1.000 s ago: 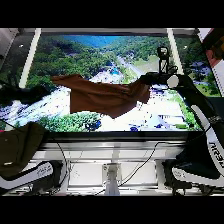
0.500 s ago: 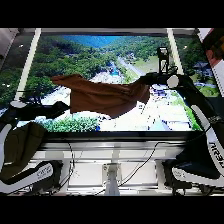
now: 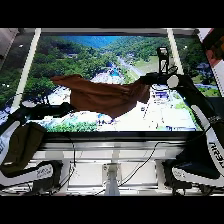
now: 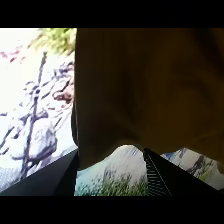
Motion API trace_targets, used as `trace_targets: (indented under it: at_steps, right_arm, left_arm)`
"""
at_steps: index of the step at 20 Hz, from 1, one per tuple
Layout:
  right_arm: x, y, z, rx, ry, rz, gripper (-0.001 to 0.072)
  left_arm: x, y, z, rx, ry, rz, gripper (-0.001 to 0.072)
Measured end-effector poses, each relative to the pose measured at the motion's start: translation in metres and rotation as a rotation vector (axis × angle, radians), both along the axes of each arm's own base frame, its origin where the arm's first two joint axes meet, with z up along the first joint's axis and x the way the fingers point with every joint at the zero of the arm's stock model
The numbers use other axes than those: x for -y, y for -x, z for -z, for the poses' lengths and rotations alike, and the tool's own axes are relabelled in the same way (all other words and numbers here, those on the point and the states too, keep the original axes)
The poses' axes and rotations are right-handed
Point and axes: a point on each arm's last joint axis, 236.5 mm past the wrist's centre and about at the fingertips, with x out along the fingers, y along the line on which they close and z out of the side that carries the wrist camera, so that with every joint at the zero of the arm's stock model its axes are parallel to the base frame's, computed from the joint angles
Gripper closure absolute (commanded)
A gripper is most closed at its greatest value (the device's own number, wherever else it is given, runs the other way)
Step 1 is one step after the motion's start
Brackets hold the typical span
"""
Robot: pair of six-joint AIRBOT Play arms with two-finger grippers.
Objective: Fold the clothes and pants, and hang the long-sleeved shirts on hangers.
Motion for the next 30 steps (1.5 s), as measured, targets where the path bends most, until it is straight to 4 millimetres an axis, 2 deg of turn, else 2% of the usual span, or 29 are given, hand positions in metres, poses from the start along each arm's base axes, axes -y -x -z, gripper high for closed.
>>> trace_targets:
  at_steps: [3,4,5,6,8,10,14,17,20,23,26,30]
  right_arm:
    - [0.000,0.000,0.000,0.000,0.000,0.000,0.0694]
    - [0.000,0.000,0.000,0.000,0.001,-0.001,0.0694]
    - [0.000,0.000,0.000,0.000,0.001,-0.001,0.0694]
    - [0.000,0.000,0.000,0.000,0.001,-0.001,0.0694]
    - [0.000,0.000,0.000,0.000,0.001,-0.001,0.0693]
    - [0.000,0.000,0.000,0.000,0.001,-0.001,0.0694]
    - [0.000,0.001,0.001,-0.005,0.002,-0.002,0.0694]
    - [0.001,0.001,-0.002,-0.007,0.004,-0.004,0.0694]
    - [0.009,0.000,-0.012,-0.004,0.006,0.007,0.0694]
    - [0.028,0.001,-0.043,0.043,0.001,0.040,0.0694]
    - [0.043,0.016,-0.095,0.131,-0.008,0.061,0.0694]
    - [0.044,0.065,-0.189,0.309,-0.021,0.035,0.0694]
  left_arm:
    - [0.003,-0.001,0.005,0.002,-0.010,0.010,0.0249]
    - [0.003,-0.002,0.005,0.006,-0.012,0.006,0.0308]
    - [0.001,-0.004,0.007,0.014,-0.022,0.006,0.0441]
    - [-0.001,-0.007,0.008,0.028,-0.037,0.006,0.0527]
    - [-0.001,-0.015,0.006,0.067,-0.038,0.003,0.0540]
    - [0.001,-0.023,0.001,0.108,-0.023,-0.004,0.0678]
    - [0.007,-0.041,-0.021,0.198,0.035,-0.037,0.0679]
    - [0.002,-0.056,-0.053,0.288,0.061,-0.061,0.0679]
    - [-0.012,-0.076,-0.109,0.433,0.057,-0.081,0.0679]
    - [-0.032,-0.091,-0.188,0.631,0.014,-0.098,0.0680]
    - [-0.045,-0.090,-0.276,0.849,-0.058,-0.103,0.0680]
    - [-0.055,-0.066,-0.389,1.128,-0.176,-0.155,0.0680]
